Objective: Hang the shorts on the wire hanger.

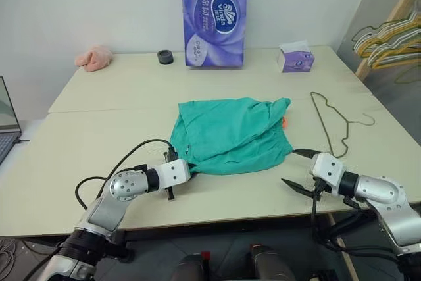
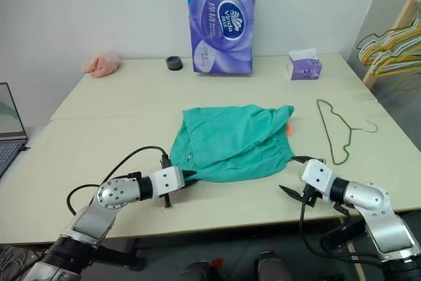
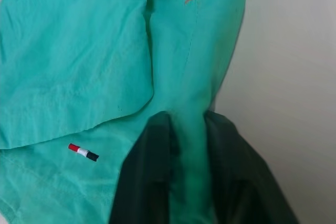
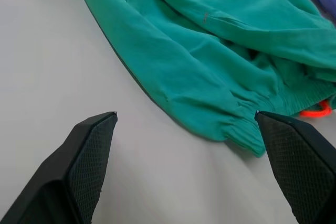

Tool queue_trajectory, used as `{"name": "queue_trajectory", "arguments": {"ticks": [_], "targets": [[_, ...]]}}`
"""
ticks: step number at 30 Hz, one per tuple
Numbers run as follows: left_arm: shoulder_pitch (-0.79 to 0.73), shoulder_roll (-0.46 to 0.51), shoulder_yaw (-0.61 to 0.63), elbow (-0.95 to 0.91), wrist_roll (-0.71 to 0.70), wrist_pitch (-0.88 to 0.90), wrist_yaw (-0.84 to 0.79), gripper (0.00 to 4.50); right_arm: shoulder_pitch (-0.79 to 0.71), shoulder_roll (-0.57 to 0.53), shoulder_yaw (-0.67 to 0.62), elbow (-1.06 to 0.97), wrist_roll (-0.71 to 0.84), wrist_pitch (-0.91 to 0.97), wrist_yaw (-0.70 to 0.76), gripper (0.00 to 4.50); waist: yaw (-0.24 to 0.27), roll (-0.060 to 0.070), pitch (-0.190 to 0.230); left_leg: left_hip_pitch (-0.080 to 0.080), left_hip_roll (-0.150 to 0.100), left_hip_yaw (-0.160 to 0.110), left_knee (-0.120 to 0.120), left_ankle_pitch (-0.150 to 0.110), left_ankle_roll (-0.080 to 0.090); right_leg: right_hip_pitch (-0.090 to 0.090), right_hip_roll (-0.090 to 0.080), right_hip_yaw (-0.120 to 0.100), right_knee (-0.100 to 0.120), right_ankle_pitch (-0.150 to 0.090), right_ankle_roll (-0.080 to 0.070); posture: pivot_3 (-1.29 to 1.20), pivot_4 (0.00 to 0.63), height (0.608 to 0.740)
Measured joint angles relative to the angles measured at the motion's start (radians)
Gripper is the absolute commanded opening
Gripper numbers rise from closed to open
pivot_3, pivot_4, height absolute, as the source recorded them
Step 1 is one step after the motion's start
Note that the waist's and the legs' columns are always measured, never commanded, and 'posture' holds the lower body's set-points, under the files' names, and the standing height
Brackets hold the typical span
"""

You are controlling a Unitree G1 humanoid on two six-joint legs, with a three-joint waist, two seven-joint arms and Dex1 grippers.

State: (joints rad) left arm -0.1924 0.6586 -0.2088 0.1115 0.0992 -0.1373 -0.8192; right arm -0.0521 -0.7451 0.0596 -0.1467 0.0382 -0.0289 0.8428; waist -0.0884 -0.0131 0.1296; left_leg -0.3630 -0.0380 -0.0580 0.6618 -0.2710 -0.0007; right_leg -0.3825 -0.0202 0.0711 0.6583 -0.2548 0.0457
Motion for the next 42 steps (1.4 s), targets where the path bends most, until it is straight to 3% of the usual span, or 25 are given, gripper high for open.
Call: {"name": "queue_trajectory", "arguments": {"ticks": [6,12,16,26,31,37,42], "targets": [[-0.028,-0.016,0.014,0.005,-0.048,0.081,-0.018,0.02,-0.134,0.008,0.122,0.157,-0.138,-0.115,0.004,4.5,-0.007,-0.001,0.002,-0.001,0.0,0.0,-0.001,0.0,0.0,-0.001,0.0,0.0,0.0,0.0,0.0,-0.18,0.13,0.74],[-0.057,-0.035,0.042,0.011,-0.12,0.168,-0.044,0.02,-0.303,0.09,0.196,0.34,-0.226,-0.207,-0.051,4.5,-0.013,-0.005,0.005,-0.001,0.0,-0.002,0.0,0.0,-0.001,-0.001,0.0,-0.001,0.001,0.0,0.0,-0.16,0.129,0.74],[-0.075,-0.048,0.068,-0.016,-0.18,0.213,-0.057,0.0,-0.367,0.127,0.219,0.438,-0.262,-0.247,-0.088,3.59,-0.012,-0.006,0.005,-0.001,0.0,-0.003,0.0,0.0,-0.001,-0.001,0.0,-0.001,0.001,0.001,-0.001,-0.16,0.131,0.74],[-0.084,-0.042,0.119,-0.067,-0.251,0.268,-0.087,0.0,-0.417,0.135,0.196,0.535,-0.25,-0.247,-0.113,0.03,-0.016,-0.006,0.019,-0.002,0.0,-0.002,0.0,0.0,-0.001,-0.002,-0.001,0.0,0.001,0.002,-0.002,-0.15,0.141,0.74],[-0.085,0.03,0.12,-0.087,-0.271,0.278,-0.165,0.0,-0.427,0.083,0.186,0.412,-0.122,-0.14,0.062,0.03,-0.023,-0.005,0.03,-0.005,0.0,-0.003,-0.001,0.0,-0.001,-0.005,-0.001,-0.001,0.003,0.003,-0.005,-0.15,0.14,0.74],[-0.063,0.223,0.119,-0.231,-0.408,0.386,-0.43,0.0,-0.424,-0.078,0.146,0.103,0.192,0.271,0.379,0.03,-0.024,-0.004,0.035,-0.008,0.0,-0.009,-0.001,-0.001,-0.002,-0.006,-0.001,-0.002,0.001,0.003,-0.005,-0.15,0.137,0.74],[-0.21,0.223,0.072,-0.143,-0.4,0.412,-0.522,0.0,-0.514,-0.105,0.157,0.107,0.27,0.463,0.482,0.03,-0.019,-0.005,0.038,-0.008,0.0,-0.01,0.001,0.0,0.0,-0.006,-0.001,-0.007,0.001,0.0,-0.002,-0.14,0.132,0.74]]}}
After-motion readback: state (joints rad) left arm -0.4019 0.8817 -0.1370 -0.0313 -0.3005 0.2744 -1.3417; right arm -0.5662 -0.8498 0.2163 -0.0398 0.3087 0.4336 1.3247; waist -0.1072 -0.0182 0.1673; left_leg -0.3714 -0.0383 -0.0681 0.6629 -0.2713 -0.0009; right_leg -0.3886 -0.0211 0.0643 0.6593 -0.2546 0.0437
